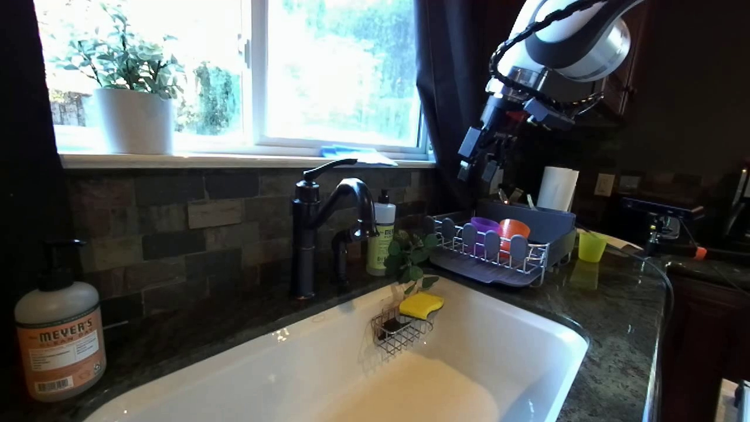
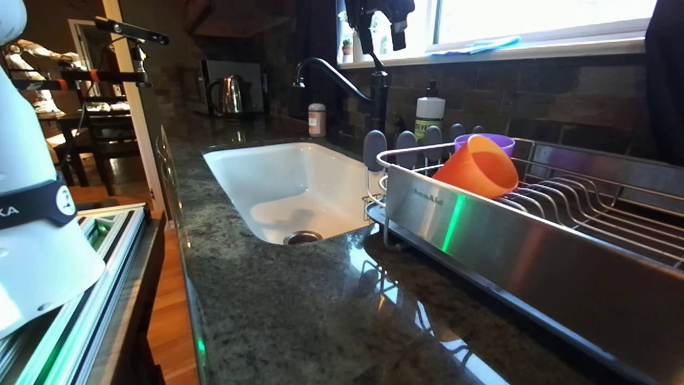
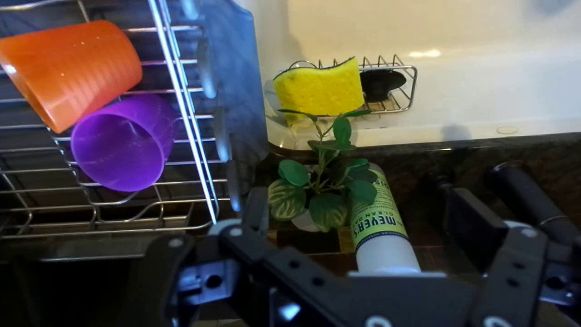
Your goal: Put the pump bottle on the windowsill.
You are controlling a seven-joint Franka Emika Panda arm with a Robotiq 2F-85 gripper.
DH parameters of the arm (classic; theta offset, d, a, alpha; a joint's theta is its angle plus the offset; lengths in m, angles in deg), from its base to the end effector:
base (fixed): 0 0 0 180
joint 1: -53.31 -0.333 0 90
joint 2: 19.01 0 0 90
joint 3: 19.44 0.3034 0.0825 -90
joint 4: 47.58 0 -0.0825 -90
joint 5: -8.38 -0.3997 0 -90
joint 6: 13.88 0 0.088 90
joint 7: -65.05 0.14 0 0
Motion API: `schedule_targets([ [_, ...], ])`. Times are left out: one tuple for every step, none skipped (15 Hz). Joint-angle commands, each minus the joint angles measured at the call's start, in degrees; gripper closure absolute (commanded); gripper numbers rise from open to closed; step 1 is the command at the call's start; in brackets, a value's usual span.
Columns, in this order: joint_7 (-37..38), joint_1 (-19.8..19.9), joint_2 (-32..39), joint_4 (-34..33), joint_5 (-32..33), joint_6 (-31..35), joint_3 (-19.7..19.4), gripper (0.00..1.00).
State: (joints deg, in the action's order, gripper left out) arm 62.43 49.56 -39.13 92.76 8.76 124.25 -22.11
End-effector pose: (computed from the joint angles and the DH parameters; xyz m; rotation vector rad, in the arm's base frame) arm 0.4867 0.0091 0.4100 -3.0946 -0.1070 -0.4876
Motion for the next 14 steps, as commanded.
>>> schedule_targets([
  [2.77,1.6,10.64,-9.48,2.69,0.36,2.9,0.0],
  [5.6,2.42,13.15,-12.22,5.04,0.37,3.83,0.0],
  [9.13,3.17,15.68,-15.11,7.0,-0.4,4.36,0.0],
  [12.16,3.54,17.13,-17.32,9.06,-1.93,4.66,0.0],
  [6.95,2.38,12.17,-11.78,5.44,-0.07,3.65,0.0],
  [9.03,2.65,14.27,-14.0,6.78,-0.12,3.92,0.0],
  [9.92,2.79,15.81,-15.48,7.36,-0.14,3.94,0.0],
  [10.28,2.91,16.75,-16.3,7.59,-0.15,3.91,0.0],
  [12.16,3.0,17.08,-15.77,9.79,3.33,4.14,0.0],
  [10.49,2.69,17.85,-15.88,7.02,7.11,4.14,0.0],
  [9.45,2.57,18.5,-16.08,6.45,10.49,4.17,0.0],
  [8.52,2.46,19.66,-16.88,6.06,13.05,4.23,0.0],
  [7.36,2.24,20.57,-17.48,4.48,14.87,4.34,0.0],
  [6.44,1.95,21.46,-17.89,2.59,15.99,4.55,0.0],
])
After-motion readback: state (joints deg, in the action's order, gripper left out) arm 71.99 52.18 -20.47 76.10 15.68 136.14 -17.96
